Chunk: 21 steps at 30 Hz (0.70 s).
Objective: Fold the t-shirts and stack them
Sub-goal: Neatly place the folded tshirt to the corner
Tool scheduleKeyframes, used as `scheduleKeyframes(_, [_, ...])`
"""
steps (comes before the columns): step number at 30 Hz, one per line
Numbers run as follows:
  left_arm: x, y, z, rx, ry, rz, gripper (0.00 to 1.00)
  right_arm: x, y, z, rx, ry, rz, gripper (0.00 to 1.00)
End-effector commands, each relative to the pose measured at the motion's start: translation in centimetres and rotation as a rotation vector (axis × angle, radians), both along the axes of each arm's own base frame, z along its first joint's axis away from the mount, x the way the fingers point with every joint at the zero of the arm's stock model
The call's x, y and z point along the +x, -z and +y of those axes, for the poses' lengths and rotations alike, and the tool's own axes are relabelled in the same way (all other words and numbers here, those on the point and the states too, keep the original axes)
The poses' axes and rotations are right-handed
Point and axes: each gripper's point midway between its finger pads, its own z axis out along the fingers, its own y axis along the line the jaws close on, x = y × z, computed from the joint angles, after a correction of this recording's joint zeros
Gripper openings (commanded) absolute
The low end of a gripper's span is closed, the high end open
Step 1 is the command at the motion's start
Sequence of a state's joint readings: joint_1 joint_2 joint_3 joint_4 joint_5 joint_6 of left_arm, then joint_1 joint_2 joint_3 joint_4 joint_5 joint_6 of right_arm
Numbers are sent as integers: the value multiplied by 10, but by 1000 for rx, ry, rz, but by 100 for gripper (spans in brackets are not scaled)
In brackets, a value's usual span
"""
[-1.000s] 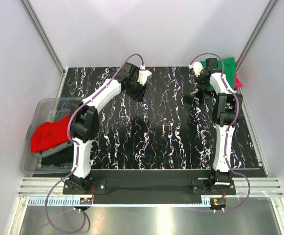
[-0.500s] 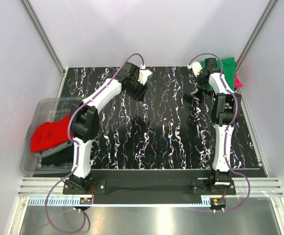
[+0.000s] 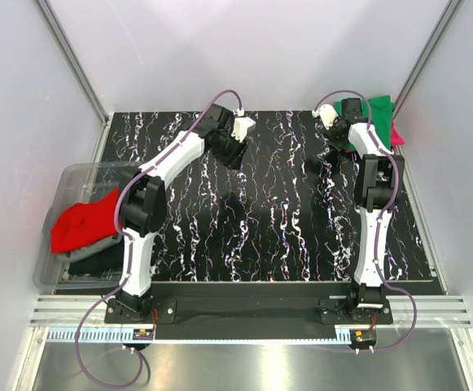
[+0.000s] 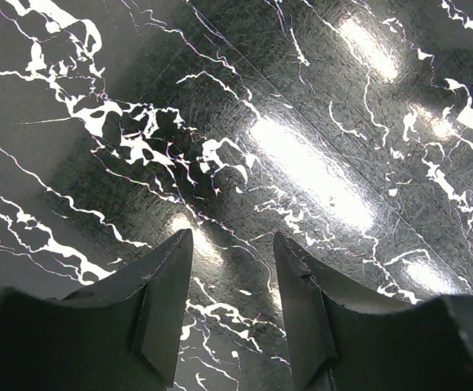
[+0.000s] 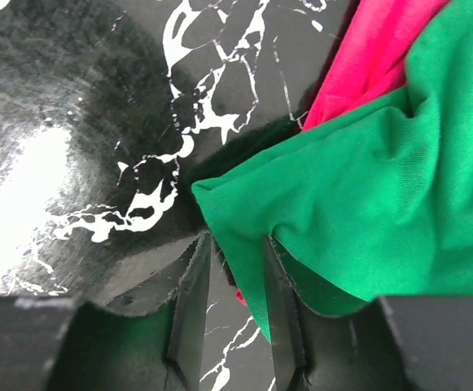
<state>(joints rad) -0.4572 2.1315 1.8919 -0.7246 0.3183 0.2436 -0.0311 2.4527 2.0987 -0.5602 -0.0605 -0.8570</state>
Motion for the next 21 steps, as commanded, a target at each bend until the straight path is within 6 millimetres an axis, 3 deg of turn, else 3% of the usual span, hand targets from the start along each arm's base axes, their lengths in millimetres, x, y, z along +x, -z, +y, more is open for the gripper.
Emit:
scheduleKeyframes(1, [10, -17, -10, -47, 10, -42, 49, 15, -27, -3, -47, 1, -84, 39])
scheduleKeyframes(8, [8, -16, -8, -36, 7, -41, 49, 22, -13, -2, -71, -14, -73, 37])
scheduleKeyframes(13, [10, -15, -8, -34, 8, -44, 49, 18, -6, 1, -77, -47, -52, 15])
scheduleKeyframes(19, [9, -14, -10, -33, 12, -44, 49, 12, -7, 4, -67, -61, -45, 2])
scheduleKeyframes(21, [9, -15, -11, -32, 13, -45, 49, 12, -21, 6, -58, -68, -66, 0])
